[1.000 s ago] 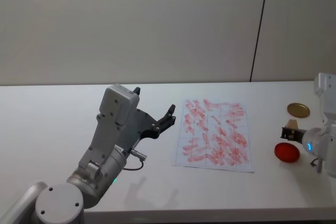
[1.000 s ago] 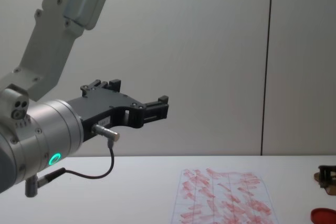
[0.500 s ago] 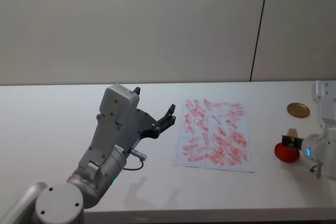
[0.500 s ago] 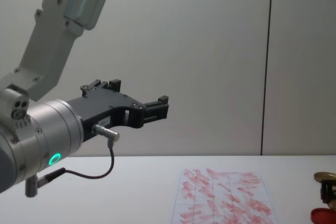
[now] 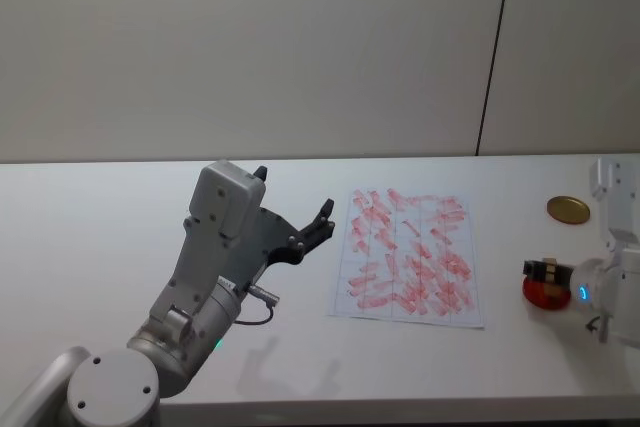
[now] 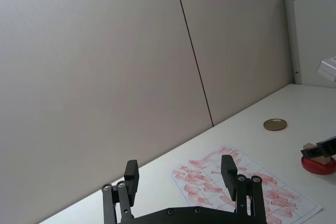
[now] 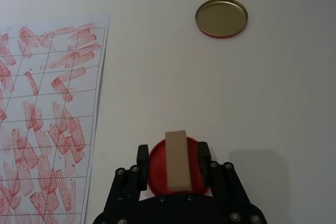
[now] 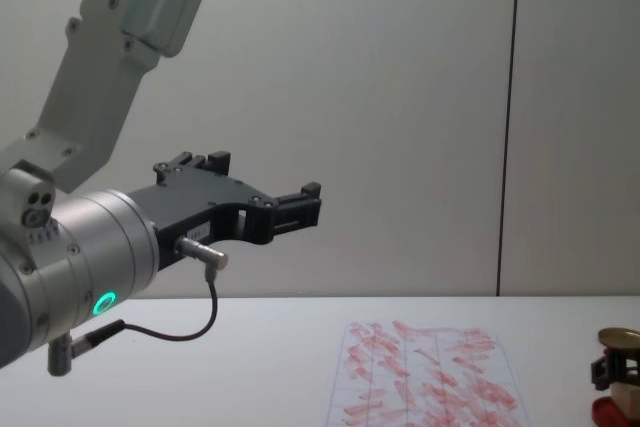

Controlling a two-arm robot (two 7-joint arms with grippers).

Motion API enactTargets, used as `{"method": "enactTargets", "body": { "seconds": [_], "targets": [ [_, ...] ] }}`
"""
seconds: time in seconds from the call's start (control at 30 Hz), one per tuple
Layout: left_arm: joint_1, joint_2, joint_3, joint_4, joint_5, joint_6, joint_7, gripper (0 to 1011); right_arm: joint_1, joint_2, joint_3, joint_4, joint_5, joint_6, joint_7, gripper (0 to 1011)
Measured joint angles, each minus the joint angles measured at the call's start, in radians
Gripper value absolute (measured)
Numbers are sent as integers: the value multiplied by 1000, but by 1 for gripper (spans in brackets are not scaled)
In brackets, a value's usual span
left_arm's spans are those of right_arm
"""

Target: Use the one hand to pick up the stamp and affix it onto the A4 paper.

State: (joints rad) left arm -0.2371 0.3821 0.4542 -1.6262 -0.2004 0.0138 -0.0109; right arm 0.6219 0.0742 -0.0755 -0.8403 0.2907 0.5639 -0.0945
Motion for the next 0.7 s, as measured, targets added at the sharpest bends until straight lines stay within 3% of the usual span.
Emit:
{"method": "enactTargets", "body": {
  "seconds": [0.23,0.5,0.7],
  "targets": [
    [0,0,0,0,0,0,0,993,-4,0,0,-15,-4,-20,12,708],
    [0,0,0,0,0,0,0,993,-42,5,4,-111,-10,-45,21,957],
    [0,0,0,0,0,0,0,993,-78,12,7,-187,-21,-67,32,1001]
  ]
}}
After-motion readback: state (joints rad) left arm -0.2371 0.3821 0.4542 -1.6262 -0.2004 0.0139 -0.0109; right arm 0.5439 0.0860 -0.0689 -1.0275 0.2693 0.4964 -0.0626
